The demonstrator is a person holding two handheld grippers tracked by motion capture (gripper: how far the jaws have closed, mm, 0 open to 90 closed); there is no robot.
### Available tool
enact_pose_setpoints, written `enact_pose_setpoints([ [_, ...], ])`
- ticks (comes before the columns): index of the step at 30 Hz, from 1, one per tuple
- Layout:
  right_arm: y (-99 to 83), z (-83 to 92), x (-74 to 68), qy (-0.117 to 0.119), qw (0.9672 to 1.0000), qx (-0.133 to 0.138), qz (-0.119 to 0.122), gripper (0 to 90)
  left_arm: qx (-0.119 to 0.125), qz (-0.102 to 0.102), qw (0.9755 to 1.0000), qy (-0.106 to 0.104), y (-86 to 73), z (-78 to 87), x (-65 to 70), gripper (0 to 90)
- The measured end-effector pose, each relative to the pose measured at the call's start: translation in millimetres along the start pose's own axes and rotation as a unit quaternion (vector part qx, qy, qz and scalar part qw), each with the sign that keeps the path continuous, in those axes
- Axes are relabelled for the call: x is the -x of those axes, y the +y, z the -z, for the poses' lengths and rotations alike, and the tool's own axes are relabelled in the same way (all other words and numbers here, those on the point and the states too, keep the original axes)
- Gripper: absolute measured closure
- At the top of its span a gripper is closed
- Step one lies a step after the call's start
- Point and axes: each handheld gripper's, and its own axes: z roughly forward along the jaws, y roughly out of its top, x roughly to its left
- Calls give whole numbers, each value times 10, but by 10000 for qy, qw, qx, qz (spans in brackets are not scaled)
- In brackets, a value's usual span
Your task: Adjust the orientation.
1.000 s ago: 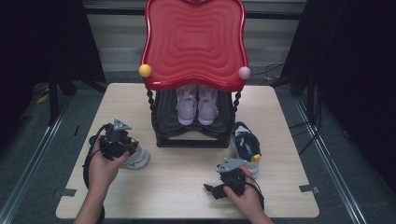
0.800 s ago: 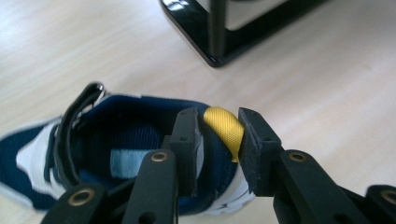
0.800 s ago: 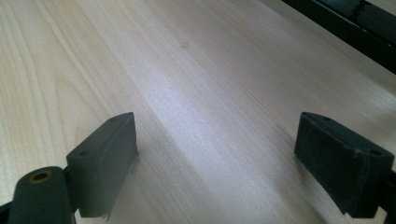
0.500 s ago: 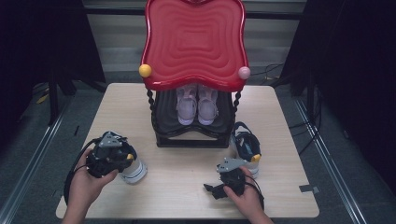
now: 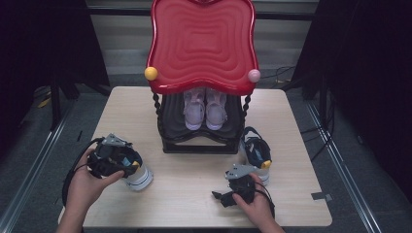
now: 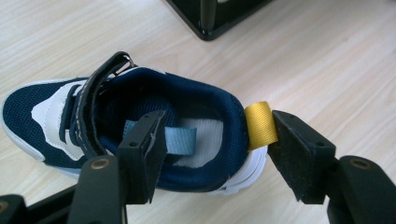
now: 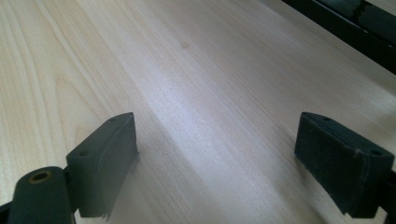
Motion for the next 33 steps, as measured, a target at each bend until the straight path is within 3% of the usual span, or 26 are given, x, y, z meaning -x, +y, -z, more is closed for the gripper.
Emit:
enact_pose_setpoints([
  [3,0,0,0,1,10000,1,0,127,-305,-255,9992,-27,85,3,23,391],
  [8,0,0,1,2,10000,0,3,127,-713,-436,9964,-108,171,-19,59,437],
  [11,0,0,1,2,10000,0,2,126,-834,-430,9956,-86,182,-43,76,448],
  [19,0,0,1,2,10000,0,3,127,-1246,-459,9908,-261,230,-128,56,482],
  [23,0,0,1,3,10000,0,2,126,-1496,-487,9868,-378,264,-174,41,486],
  [25,0,0,1,3,10000,0,2,126,-1531,-490,9862,-392,270,-193,40,488],
  [27,1,0,1,6,10000,-1,4,127,-1693,-537,9830,-469,300,-230,34,491],
  [28,1,0,1,6,10000,-1,4,127,-1693,-537,9830,-469,300,-230,34,493],
  [30,1,0,1,6,10000,-1,5,127,-1912,-567,9784,-554,329,-279,48,498],
  [33,1,-1,2,8,10000,-1,8,127,-1964,-582,9772,-553,348,-307,61,502],
])
